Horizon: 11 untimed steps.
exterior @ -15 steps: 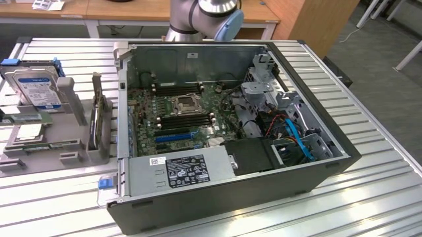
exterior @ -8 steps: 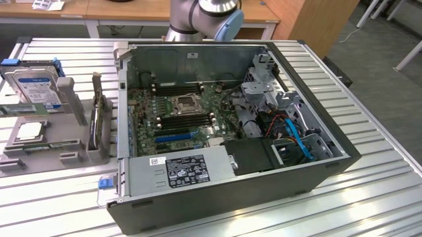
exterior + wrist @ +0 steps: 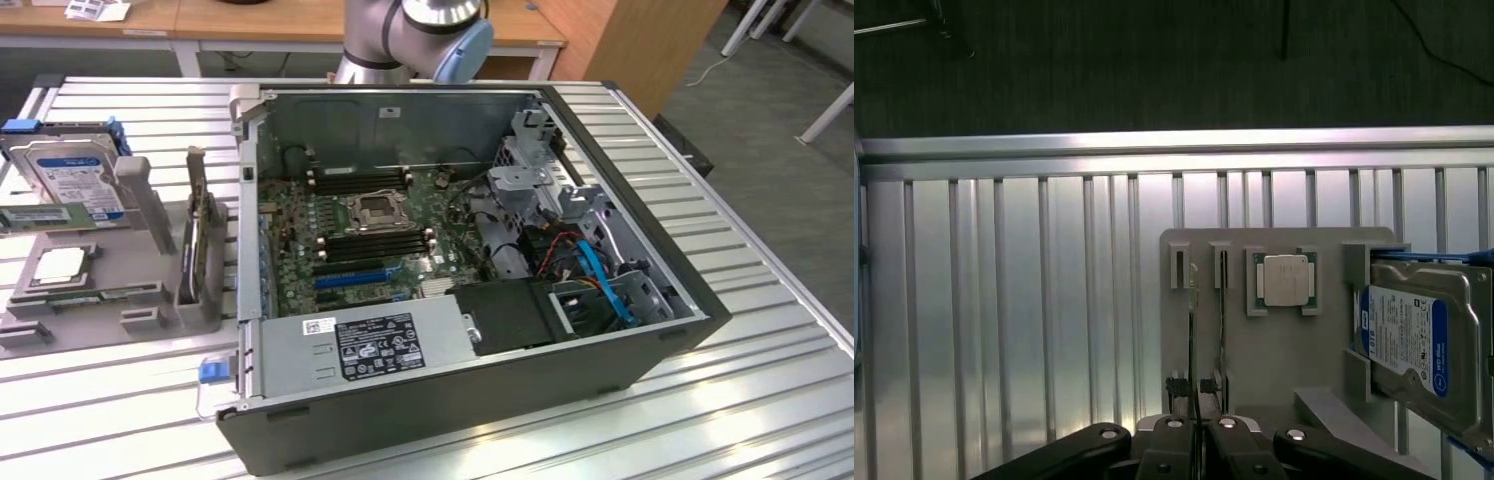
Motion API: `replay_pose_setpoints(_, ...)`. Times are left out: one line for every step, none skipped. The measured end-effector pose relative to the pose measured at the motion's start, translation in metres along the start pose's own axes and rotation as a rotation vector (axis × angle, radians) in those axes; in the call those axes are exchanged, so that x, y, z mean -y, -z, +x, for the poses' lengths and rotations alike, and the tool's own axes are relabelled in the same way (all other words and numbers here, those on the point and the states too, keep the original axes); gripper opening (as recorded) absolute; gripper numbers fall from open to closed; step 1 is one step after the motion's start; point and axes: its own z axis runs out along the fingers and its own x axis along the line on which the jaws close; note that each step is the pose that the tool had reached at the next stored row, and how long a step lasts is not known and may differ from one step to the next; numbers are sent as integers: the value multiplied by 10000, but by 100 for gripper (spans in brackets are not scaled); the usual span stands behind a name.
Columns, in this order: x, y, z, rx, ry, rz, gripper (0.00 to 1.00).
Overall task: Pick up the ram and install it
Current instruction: 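Pick up the ram and move it above insertion slot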
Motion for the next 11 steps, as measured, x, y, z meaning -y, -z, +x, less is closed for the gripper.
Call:
replay_pose_setpoints(0, 0, 0, 0, -1, 0, 12)
replay_pose_setpoints(0, 4, 0, -2, -1, -2, 12)
replay_pose_setpoints(0, 20, 0, -4, 0, -4, 12)
replay_pose_setpoints(0, 35, -1, -3, -1, -4, 12)
replay_pose_setpoints(0, 36, -1, -1, -1, 0, 12)
replay_pose_setpoints(5, 35, -1, 1, -1, 1, 12)
replay_pose_setpoints(20, 36, -2, 0, -1, 1, 12)
replay_pose_setpoints(46, 37, -3, -1, -1, -1, 12)
replay_pose_setpoints(77, 38, -4, -1, -1, -2, 12)
replay_pose_setpoints(112, 37, -6, 0, -1, -2, 12)
replay_pose_setpoints(152, 37, -9, 1, -2, -4, 12)
